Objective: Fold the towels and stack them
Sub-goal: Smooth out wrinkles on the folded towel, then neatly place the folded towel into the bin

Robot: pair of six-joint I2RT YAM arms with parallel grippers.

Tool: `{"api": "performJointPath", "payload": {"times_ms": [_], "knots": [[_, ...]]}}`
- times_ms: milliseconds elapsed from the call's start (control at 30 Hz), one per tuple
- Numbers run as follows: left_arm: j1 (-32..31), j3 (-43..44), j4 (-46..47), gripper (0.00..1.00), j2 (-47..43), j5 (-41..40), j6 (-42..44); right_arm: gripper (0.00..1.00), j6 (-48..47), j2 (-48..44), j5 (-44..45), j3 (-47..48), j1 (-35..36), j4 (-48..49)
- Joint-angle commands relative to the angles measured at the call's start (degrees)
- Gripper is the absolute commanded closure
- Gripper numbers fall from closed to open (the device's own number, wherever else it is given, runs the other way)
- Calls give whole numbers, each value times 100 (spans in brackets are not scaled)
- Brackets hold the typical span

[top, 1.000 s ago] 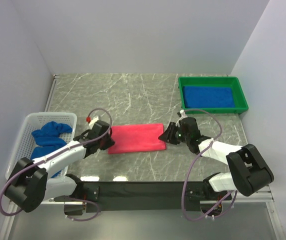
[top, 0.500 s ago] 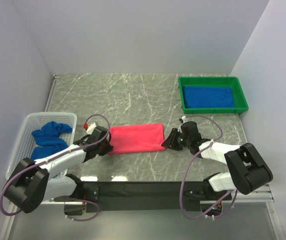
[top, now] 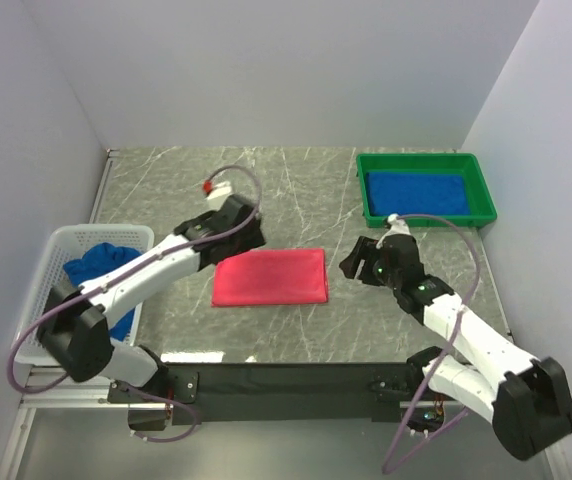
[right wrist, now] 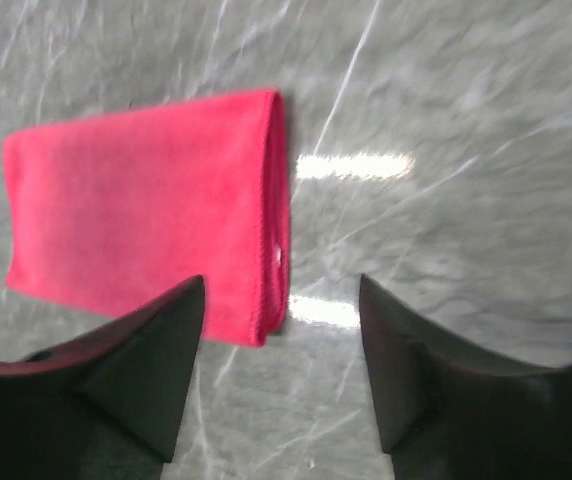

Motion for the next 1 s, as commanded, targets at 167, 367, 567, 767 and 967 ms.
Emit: {"api": "performJointPath", "payload": {"times_ms": [167,367,567,767,967], "knots": [[-1648,2426,-914,23,1995,-251,134,2,73,-992,1714,25,-112,-910],[-2387,3843,-1389,31,3516,-383,213,2,293,-1616,1952,-317,-165,-936],[-2616,4302,-1494,41,4281,-374,336,3,433,-1819,1856,-581,-173,-884],[-2731,4197,-1424,46,4659,-356,301,4,460,-1854,1794,-705,-165,-796],[-2818,3961,-1345,49,4888,-418,196,5,548,-1854,1627,-827,-174,-647]]}}
